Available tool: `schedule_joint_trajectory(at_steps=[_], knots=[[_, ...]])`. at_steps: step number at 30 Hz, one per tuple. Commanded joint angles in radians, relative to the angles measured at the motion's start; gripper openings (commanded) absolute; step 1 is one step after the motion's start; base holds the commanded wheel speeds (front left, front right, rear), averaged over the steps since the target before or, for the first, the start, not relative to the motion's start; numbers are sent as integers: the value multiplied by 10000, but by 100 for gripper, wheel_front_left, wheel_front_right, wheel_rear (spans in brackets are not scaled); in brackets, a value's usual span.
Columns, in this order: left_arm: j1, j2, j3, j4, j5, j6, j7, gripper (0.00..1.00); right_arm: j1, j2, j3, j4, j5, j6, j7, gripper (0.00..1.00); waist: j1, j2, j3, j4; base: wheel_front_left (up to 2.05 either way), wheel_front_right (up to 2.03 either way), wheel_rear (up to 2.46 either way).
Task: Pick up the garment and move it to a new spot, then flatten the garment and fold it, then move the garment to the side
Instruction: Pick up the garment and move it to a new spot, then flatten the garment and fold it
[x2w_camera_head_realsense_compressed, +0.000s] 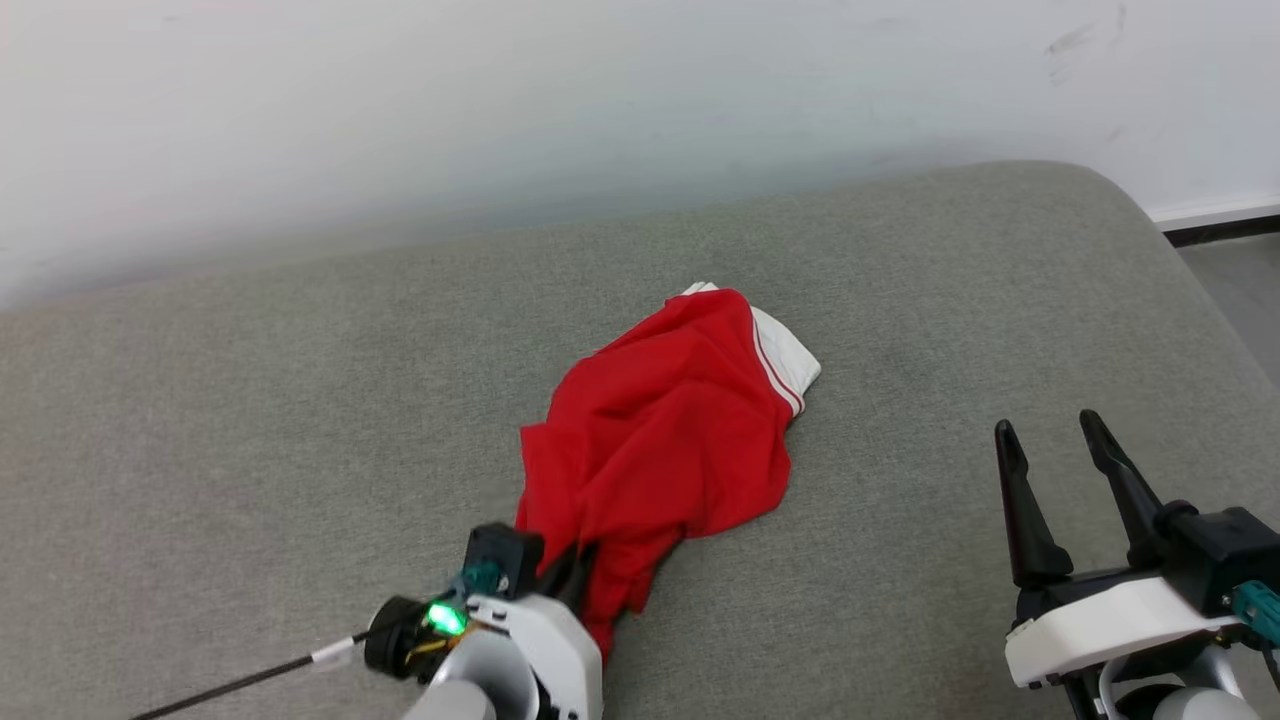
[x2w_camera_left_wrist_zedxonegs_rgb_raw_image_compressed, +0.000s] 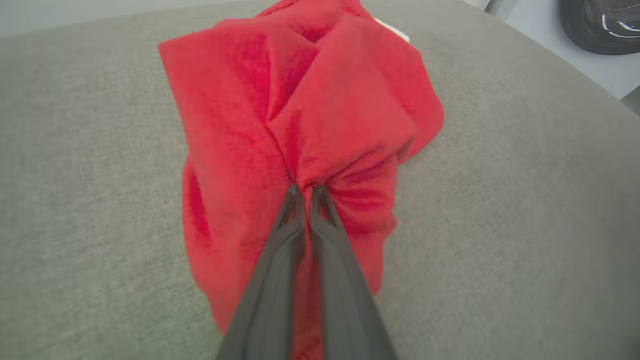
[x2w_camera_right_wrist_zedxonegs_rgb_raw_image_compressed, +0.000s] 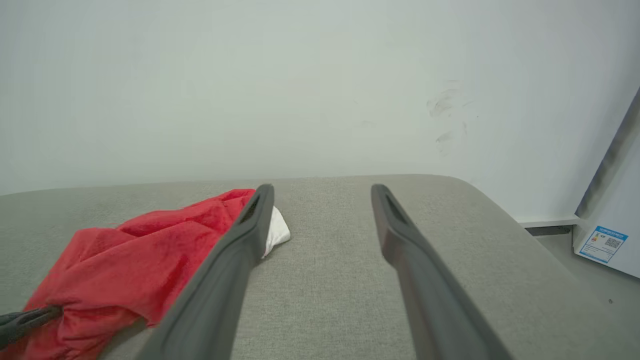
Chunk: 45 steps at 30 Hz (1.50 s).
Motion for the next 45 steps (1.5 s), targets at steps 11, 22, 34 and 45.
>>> schedule_joint_trajectory(at_steps=[11, 22, 34, 45], knots=[[-17, -24, -198, -1029, 108, 92, -1004, 100, -43, 2, -171, 235, 1, -5, -83, 100, 0, 0, -308, 744, 0, 0, 0], [137, 500, 1129, -2507, -80, 1266, -1924, 100, 270, 2, -390, 108, 60, -5, 25, 100, 0, 0, -656, 1452, 0, 0, 0], [1438, 1587, 1777, -3309, 14, 1808, -1771, 100, 658, 3, -353, 231, 102, -3, 146, 100, 0, 0, -920, 1487, 0, 0, 0], [1656, 1707, 1577, -3812, -21, 1856, -1387, 100, 676, 3, -357, 180, 145, -5, 233, 100, 0, 0, -878, 1479, 0, 0, 0]])
